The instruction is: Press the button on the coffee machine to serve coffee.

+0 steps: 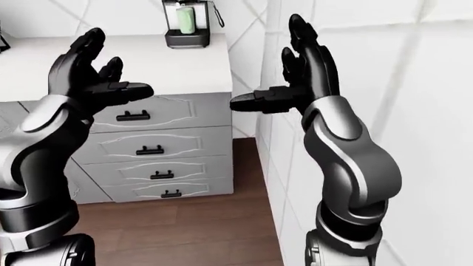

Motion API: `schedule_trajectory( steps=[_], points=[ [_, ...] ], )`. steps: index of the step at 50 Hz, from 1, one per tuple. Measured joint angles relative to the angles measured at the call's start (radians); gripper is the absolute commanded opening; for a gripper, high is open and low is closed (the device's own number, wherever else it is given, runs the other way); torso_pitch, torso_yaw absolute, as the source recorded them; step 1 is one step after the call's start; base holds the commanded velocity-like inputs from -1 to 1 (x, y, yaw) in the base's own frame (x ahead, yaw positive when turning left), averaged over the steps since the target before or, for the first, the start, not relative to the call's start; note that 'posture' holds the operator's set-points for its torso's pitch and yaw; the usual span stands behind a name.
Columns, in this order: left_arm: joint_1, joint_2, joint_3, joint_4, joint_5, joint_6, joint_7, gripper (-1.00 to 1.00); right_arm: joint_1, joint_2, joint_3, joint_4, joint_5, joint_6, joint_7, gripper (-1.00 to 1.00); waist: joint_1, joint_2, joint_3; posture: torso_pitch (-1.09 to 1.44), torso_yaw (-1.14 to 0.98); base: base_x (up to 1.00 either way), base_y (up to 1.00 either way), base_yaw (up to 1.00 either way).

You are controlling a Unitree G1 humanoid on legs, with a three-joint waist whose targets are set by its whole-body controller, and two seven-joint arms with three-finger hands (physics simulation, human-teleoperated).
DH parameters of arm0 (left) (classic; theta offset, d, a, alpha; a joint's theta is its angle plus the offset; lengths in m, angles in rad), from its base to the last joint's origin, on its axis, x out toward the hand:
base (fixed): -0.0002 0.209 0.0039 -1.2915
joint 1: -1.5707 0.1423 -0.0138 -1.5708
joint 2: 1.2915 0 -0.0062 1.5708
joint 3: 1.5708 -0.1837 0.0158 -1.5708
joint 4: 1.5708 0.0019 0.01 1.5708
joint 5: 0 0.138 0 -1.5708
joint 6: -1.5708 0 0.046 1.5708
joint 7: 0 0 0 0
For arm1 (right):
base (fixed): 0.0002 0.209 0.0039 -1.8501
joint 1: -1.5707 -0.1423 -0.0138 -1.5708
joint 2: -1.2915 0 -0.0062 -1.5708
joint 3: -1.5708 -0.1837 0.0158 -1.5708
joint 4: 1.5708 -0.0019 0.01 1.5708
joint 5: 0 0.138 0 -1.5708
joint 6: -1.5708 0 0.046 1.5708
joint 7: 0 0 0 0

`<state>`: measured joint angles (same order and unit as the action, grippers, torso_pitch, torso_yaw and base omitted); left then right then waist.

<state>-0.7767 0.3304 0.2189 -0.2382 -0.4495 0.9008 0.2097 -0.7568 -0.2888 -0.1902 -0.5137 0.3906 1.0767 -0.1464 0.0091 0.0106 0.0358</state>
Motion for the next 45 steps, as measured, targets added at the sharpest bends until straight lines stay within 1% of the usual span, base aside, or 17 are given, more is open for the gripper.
schedule_trajectory(
  steps=[4,5,7,9,12,16,18,19,23,28,31,32,34,36,38,42,45],
  points=[
    [-0.004,0.0,0.0,-0.003,0.0,-0.006,-0.001,1.0,-0.003,-0.001,0.002,-0.004,0.0,-0.01,0.001,1.0,0.009,-0.058,-0.004,0.0,0.0,0.13,0.05,0.0],
    [-0.005,-0.005,-0.001,-0.006,0.0,-0.006,0.0,1.0,-0.002,-0.004,0.0,-0.003,0.0,-0.011,0.002,1.0,0.006,-0.061,-0.005,0.0,0.0,0.12,0.05,0.0],
    [0.004,-0.015,-0.017,-0.002,-0.004,-0.004,-0.004,1.0,0.012,-0.006,-0.012,0.005,-0.004,-0.006,-0.001,1.0,-0.009,-0.043,0.01,0.0,0.0,0.12,0.05,0.0],
    [0.006,-0.017,-0.031,0.009,-0.01,0.005,-0.009,1.0,0.022,-0.007,-0.019,0.021,-0.012,0.001,-0.006,1.0,-0.015,-0.047,0.008,0.0,0.0,0.12,0.05,0.0],
    [0.0,-0.012,-0.024,0.01,-0.012,0.011,-0.01,1.0,0.01,-0.007,-0.016,0.024,-0.016,0.004,-0.009,1.0,-0.013,-0.028,0.003,0.0,0.0,0.13,0.04,0.0],
    [-0.006,-0.008,-0.013,-0.003,-0.005,-0.008,-0.009,1.0,0.001,-0.009,-0.014,0.004,-0.011,-0.009,-0.004,1.0,-0.017,0.02,0.006,0.0,0.0,0.12,0.04,0.0],
    [-0.01,-0.007,-0.011,-0.003,-0.004,-0.011,-0.008,1.0,-0.005,-0.009,-0.014,0.004,-0.009,-0.01,-0.003,1.0,-0.019,0.062,-0.003,0.0,0.0,0.12,0.05,0.0],
    [-0.004,-0.004,-0.006,-0.003,-0.004,-0.012,-0.007,1.0,0.0,-0.001,-0.009,0.001,-0.007,-0.01,-0.003,1.0,-0.012,0.05,0.0,0.0,0.0,0.12,0.04,0.0],
    [0.01,-0.004,0.005,0.011,0.005,0.006,0.005,1.0,0.012,0.002,0.011,0.016,0.005,0.005,0.006,1.0,0.001,0.043,0.001,0.0,0.0,0.12,0.04,0.0],
    [0.001,-0.003,-0.004,0.003,0.002,-0.006,-0.001,1.0,0.0,-0.003,-0.002,0.004,0.001,0.0,0.003,1.0,0.001,-0.012,0.0,0.0,0.0,0.11,0.05,0.0],
    [-0.002,-0.003,-0.001,-0.002,0.002,-0.005,0.0,1.0,-0.003,-0.004,-0.003,-0.005,0.001,-0.006,0.002,1.0,0.006,-0.062,-0.003,0.0,0.0,0.11,0.04,0.0],
    [-0.004,-0.009,-0.003,-0.006,0.002,-0.004,0.001,1.0,-0.002,-0.008,-0.006,-0.005,0.001,-0.008,0.002,1.0,0.0,-0.063,-0.004,0.0,0.0,0.11,0.05,0.0],
    [0.004,-0.017,-0.018,-0.004,-0.004,-0.001,-0.003,1.0,0.011,-0.008,-0.015,0.001,-0.004,-0.005,-0.001,1.0,-0.012,-0.05,0.007,0.0,0.0,0.11,0.05,0.0],
    [0.006,-0.019,-0.03,0.006,-0.01,0.008,-0.007,1.0,0.017,-0.008,-0.017,0.016,-0.01,0.004,-0.005,1.0,-0.015,-0.051,0.004,0.0,0.0,0.11,0.04,0.0],
    [0.003,-0.017,-0.027,0.008,-0.012,0.013,-0.009,1.0,0.011,-0.008,-0.014,0.019,-0.013,0.008,-0.006,1.0,-0.013,-0.037,0.001,0.0,0.0,0.11,0.04,0.0],
    [-0.003,-0.012,-0.014,0.0,-0.006,-0.005,-0.008,1.0,0.001,-0.009,-0.014,0.0,-0.008,0.001,-0.003,1.0,-0.014,0.01,0.007,0.0,0.0,0.11,0.04,0.0],
    [-0.006,-0.007,-0.01,-0.002,-0.005,-0.011,-0.008,1.0,-0.003,-0.006,-0.013,-0.002,-0.007,-0.003,-0.004,1.0,-0.016,0.056,-0.002,0.0,0.0,0.11,0.05,0.0]
  ],
)
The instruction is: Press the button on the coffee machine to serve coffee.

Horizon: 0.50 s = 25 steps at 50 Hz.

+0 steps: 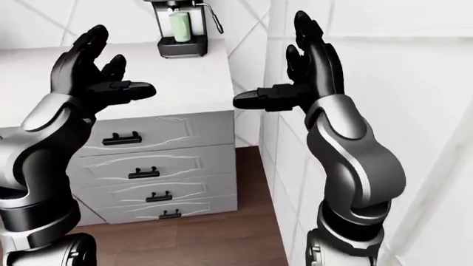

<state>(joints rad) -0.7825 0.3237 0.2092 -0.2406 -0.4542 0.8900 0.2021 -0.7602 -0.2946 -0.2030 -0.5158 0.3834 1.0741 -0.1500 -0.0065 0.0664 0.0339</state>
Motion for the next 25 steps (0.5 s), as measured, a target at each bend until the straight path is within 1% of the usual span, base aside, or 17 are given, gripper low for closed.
schedule_trajectory(
  steps=[1,3,4,6,10,11,13,14,15,17,19,23,25],
  points=[
    [0.006,0.002,0.005,0.001,0.001,-0.001,0.001,1.0,0.005,0.006,0.007,0.0,0.001,0.0,0.001,1.0,0.007,-0.012,0.005,0.0,0.0,0.1,0.05,0.0],
    [0.019,0.002,0.014,0.009,0.005,0.005,0.006,1.0,0.013,0.009,0.022,0.007,0.009,0.008,0.006,1.0,0.014,-0.013,0.01,0.0,0.0,0.11,0.05,0.0],
    [0.022,0.003,0.015,0.015,0.008,0.01,0.009,1.0,0.015,0.008,0.025,0.01,0.012,0.011,0.009,1.0,0.015,-0.016,0.008,0.0,0.0,0.1,0.05,0.0],
    [0.017,0.002,0.012,0.016,0.009,0.017,0.012,1.0,0.011,0.005,0.019,0.009,0.014,0.017,0.01,1.0,0.014,-0.032,0.003,0.0,0.0,0.11,0.04,0.0],
    [0.004,0.002,0.008,-0.005,0.003,0.016,0.011,1.0,-0.001,0.001,0.006,-0.006,0.011,0.01,0.004,1.0,0.016,-0.074,0.002,0.0,0.0,0.1,0.05,0.0],
    [0.002,0.003,0.008,-0.006,0.002,0.014,0.011,1.0,-0.002,0.001,0.007,-0.007,0.011,0.005,0.004,1.0,0.018,-0.088,0.001,0.0,0.0,0.1,0.05,0.0],
    [-0.004,0.003,0.007,-0.005,0.001,0.009,0.009,1.0,-0.004,-0.001,0.007,-0.006,0.011,0.0,0.004,1.0,0.019,-0.126,-0.005,0.0,0.0,0.11,0.05,0.0],
    [0.002,-0.005,0.004,-0.008,0.001,0.006,0.008,1.0,0.002,-0.005,0.003,-0.006,0.01,-0.002,0.004,1.0,0.011,-0.11,0.001,0.0,0.0,0.1,0.05,0.0],
    [0.01,-0.008,-0.005,-0.008,0.0,0.005,0.006,1.0,0.009,-0.004,-0.002,-0.003,0.008,-0.001,0.003,1.0,0.006,-0.102,0.006,0.0,0.0,0.1,0.05,0.0],
    [0.016,-0.013,-0.019,0.004,-0.005,0.012,0.001,1.0,0.02,-0.005,-0.007,0.009,0.001,0.007,-0.002,1.0,0.002,-0.108,0.006,0.0,0.0,0.11,0.05,0.0],
    [0.016,-0.013,-0.02,0.009,-0.007,0.021,-0.001,1.0,0.016,-0.005,-0.005,0.016,-0.003,0.013,-0.005,1.0,0.003,-0.1,0.003,0.0,0.0,0.1,0.04,0.0],
    [0.007,-0.009,-0.008,-0.004,-0.004,0.017,0.003,1.0,0.008,-0.004,-0.002,0.001,0.0,0.005,-0.002,1.0,0.003,-0.053,0.01,0.0,0.0,0.1,0.05,0.0],
    [0.002,-0.008,-0.006,-0.009,-0.002,0.012,0.004,1.0,0.005,-0.005,-0.002,0.0,0.002,0.002,-0.001,1.0,-0.002,-0.019,0.007,0.0,0.0,0.1,0.05,0.0]
  ],
)
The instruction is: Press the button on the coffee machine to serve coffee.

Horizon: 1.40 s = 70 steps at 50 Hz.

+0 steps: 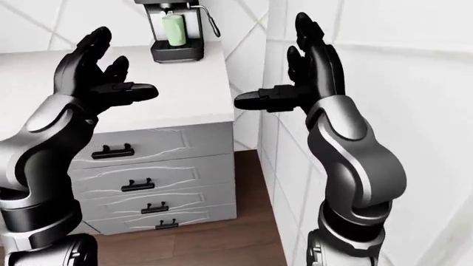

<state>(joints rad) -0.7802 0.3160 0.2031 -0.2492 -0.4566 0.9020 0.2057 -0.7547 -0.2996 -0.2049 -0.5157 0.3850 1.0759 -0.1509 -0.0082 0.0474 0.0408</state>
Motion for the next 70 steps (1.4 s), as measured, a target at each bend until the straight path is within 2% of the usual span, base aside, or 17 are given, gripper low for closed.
schedule_trajectory(
  steps=[1,6,15,17,21,28,34,38,41,43,46,48,52,54,59,67,70],
  points=[
    [-0.003,0.002,0.002,0.0,0.0,0.0,0.001,1.0,-0.005,0.0,0.001,0.002,0.0,-0.001,0.0,1.0,0.0,0.024,-0.007,0.0,0.0,0.11,0.05,0.0],
    [0.013,0.006,0.021,0.017,0.005,0.009,0.011,1.0,0.007,0.013,0.028,0.014,0.011,0.009,0.01,1.0,0.018,0.006,-0.006,0.0,0.0,0.1,0.05,0.0],
    [-0.004,0.004,0.014,0.001,-0.004,0.003,0.012,1.0,-0.009,0.002,0.008,-0.002,0.009,-0.004,0.007,1.0,0.018,-0.102,-0.01,0.0,0.0,0.1,0.05,0.0],
    [0.005,-0.005,-0.001,0.001,-0.009,0.006,0.01,1.0,0.005,0.001,-0.004,0.001,0.006,-0.001,0.004,1.0,0.006,-0.086,0.003,0.0,0.0,0.11,0.05,0.0],
    [0.008,-0.005,-0.012,0.012,-0.018,0.02,0.004,1.0,0.005,0.001,-0.007,0.008,0.001,0.021,-0.007,1.0,0.006,-0.073,-0.001,0.0,0.0,0.1,0.04,0.0],
    [-0.006,0.006,0.004,0.002,-0.01,-0.001,0.006,1.0,-0.011,0.002,0.001,-0.002,0.007,0.002,-0.004,1.0,0.003,0.02,-0.006,0.0,0.0,0.1,0.04,0.0],
    [0.014,0.007,0.015,0.023,0.002,0.009,0.015,1.0,0.002,0.009,0.024,0.004,0.02,0.019,0.005,1.0,0.016,-0.012,-0.004,0.0,0.0,0.1,0.04,0.0],
    [0.007,0.006,0.01,0.011,0.001,0.0,0.009,1.0,-0.007,0.005,0.013,-0.006,0.014,0.006,0.005,1.0,0.018,-0.056,-0.003,0.0,0.0,0.1,0.04,0.0],
    [-0.001,0.007,0.011,0.008,0.001,-0.004,0.008,1.0,-0.01,0.002,0.011,-0.008,0.013,0.001,0.005,1.0,0.021,-0.109,-0.01,0.0,0.0,0.1,0.04,0.0],
    [0.007,-0.004,0.001,0.005,-0.002,-0.004,0.007,1.0,0.0,-0.001,0.001,-0.005,0.01,0.002,0.003,1.0,0.008,-0.085,0.0,0.0,0.0,0.1,0.04,0.0],
    [0.01,-0.008,-0.016,0.018,-0.01,0.009,0.001,1.0,0.008,-0.001,-0.005,0.012,0.001,0.014,-0.003,1.0,0.004,-0.087,-0.004,0.0,0.0,0.1,0.04,0.0],
    [0.007,-0.007,-0.013,0.022,-0.009,0.01,-0.001,1.0,0.002,-0.001,-0.002,0.012,-0.001,0.014,-0.004,1.0,0.007,-0.071,-0.004,0.0,0.0,0.11,0.04,0.0],
    [-0.002,-0.002,-0.002,0.01,-0.005,0.002,0.001,1.0,-0.001,-0.001,0.002,0.0,0.002,0.001,0.001,1.0,0.003,-0.019,0.003,0.0,0.0,0.1,0.04,0.0],
    [-0.003,0.0,0.001,0.007,-0.004,-0.004,0.001,1.0,-0.006,-0.001,0.003,0.002,0.002,0.0,0.002,1.0,0.0,0.024,-0.006,0.0,0.0,0.11,0.04,0.0],
    [0.016,0.005,0.017,0.029,0.009,0.001,0.009,1.0,0.005,0.012,0.026,0.006,0.015,0.015,0.009,1.0,0.018,0.006,-0.005,0.0,0.0,0.1,0.04,0.0],
    [0.003,0.006,0.011,0.011,0.005,-0.006,0.005,1.0,-0.01,0.006,0.011,-0.012,0.013,0.004,0.006,1.0,0.023,-0.1,-0.008,0.0,0.0,0.1,0.04,0.0],
    [0.009,-0.008,-0.004,0.01,0.001,-0.002,0.004,1.0,0.004,0.0,-0.003,-0.005,0.009,0.002,0.003,1.0,0.006,-0.087,0.003,0.0,0.0,0.1,0.03,0.0]
  ],
)
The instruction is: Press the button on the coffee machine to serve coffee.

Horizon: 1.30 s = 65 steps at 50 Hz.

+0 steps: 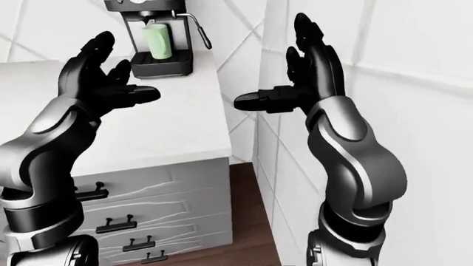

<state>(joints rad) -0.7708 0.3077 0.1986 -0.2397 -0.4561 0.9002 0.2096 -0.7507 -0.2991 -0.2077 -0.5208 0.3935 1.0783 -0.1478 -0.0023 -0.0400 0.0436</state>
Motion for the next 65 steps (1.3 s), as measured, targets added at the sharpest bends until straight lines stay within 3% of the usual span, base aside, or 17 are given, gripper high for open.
schedule_trajectory(
  steps=[4,8,10,11,13,16,21,24,26,28,31,37,42,45,47,53,65],
  points=[
    [0.0,-0.001,-0.011,0.016,-0.007,0.011,-0.007,1.0,-0.002,0.0,-0.003,0.014,-0.006,0.02,-0.009,1.0,0.0,0.015,-0.004,0.0,0.0,0.1,0.03,0.0],
    [-0.01,0.003,0.001,0.001,-0.002,0.003,-0.003,1.0,-0.011,-0.002,0.0,-0.003,-0.001,0.009,-0.006,1.0,-0.002,0.062,0.001,0.0,0.0,0.1,0.03,0.0],
    [-0.015,0.006,0.005,-0.005,-0.003,0.003,-0.001,1.0,-0.012,-0.003,0.002,-0.001,0.0,0.002,-0.005,1.0,-0.006,0.101,-0.005,0.0,0.0,0.1,0.04,0.0],
    [-0.015,0.011,0.008,-0.006,-0.002,0.001,-0.001,1.0,-0.012,0.003,0.005,0.001,0.0,-0.002,-0.004,1.0,-0.002,0.105,-0.01,0.0,0.0,0.1,0.03,0.0],
    [-0.001,0.012,0.018,-0.001,0.002,-0.001,0.002,1.0,-0.001,0.01,0.019,0.005,0.005,0.004,-0.001,1.0,0.009,0.095,0.001,0.0,0.0,0.11,0.03,0.0],
    [0.005,0.012,0.02,0.017,0.009,0.011,0.008,1.0,-0.002,0.008,0.024,0.011,0.015,0.02,0.003,1.0,0.011,0.083,-0.004,0.0,0.0,0.1,0.04,0.0],
    [-0.003,0.011,0.013,0.002,0.006,0.003,0.004,1.0,-0.011,0.002,0.011,-0.002,0.009,0.003,-0.001,1.0,0.012,0.029,-0.006,0.0,0.0,0.1,0.03,0.0],
    [-0.01,0.011,0.014,0.0,0.006,-0.001,0.004,1.0,-0.014,0.001,0.01,-0.009,0.009,0.002,-0.003,1.0,0.015,-0.019,-0.014,0.0,0.0,0.1,0.03,0.0],
    [-0.002,-0.001,0.001,0.001,0.003,-0.001,0.001,1.0,-0.001,-0.001,0.004,-0.005,0.005,0.003,-0.006,1.0,0.004,0.003,-0.004,0.0,0.0,0.1,0.04,0.0],
    [0.001,-0.004,-0.012,0.01,-0.003,0.007,-0.004,1.0,0.009,-0.001,0.0,0.008,-0.001,0.011,-0.009,1.0,-0.001,0.001,-0.002,0.0,0.0,0.1,0.03,0.0],
    [-0.007,-0.002,-0.009,0.011,-0.006,0.018,-0.003,1.0,0.0,-0.005,0.005,0.018,-0.008,0.014,-0.009,1.0,0.002,0.02,-0.004,0.0,0.0,0.09,0.02,0.01],
    [-0.022,0.004,-0.002,0.0,-0.001,0.001,-0.002,1.0,-0.009,-0.003,0.007,0.012,-0.019,-0.005,0.002,1.0,-0.004,0.104,-0.014,0.0,0.0,0.02,0.0,0.18],
    [0.004,0.009,0.017,0.022,0.013,0.011,0.007,1.0,-0.002,0.018,0.027,0.025,-0.005,0.014,0.009,1.0,0.018,0.077,-0.003,0.0,0.0,0.01,0.0,0.19],
    [-0.008,0.012,0.02,0.006,0.013,0.009,0.009,1.0,-0.013,0.016,0.015,0.013,0.002,0.007,0.002,1.0,0.017,0.037,0.016,0.0,0.0,0.0,0.0,0.0],
    [-0.014,0.012,0.018,-0.001,0.011,0.004,0.007,1.0,-0.014,0.013,0.015,0.007,0.001,-0.001,-0.003,1.0,0.022,-0.001,0.012,0.0,0.0,0.0,0.0,0.0],
    [-0.002,0.0,-0.004,0.011,-0.001,0.017,0.001,1.0,0.0,0.006,0.005,0.017,-0.005,0.013,-0.014,1.0,0.013,0.038,0.01,0.0,0.0,0.0,0.0,0.0],
    [-0.005,-0.002,0.0,0.002,0.006,0.011,-0.001,1.0,-0.006,0.005,0.002,0.001,0.006,0.016,-0.015,1.0,0.011,0.047,-0.02,0.0,0.0,0.0,0.0,0.14]
  ],
)
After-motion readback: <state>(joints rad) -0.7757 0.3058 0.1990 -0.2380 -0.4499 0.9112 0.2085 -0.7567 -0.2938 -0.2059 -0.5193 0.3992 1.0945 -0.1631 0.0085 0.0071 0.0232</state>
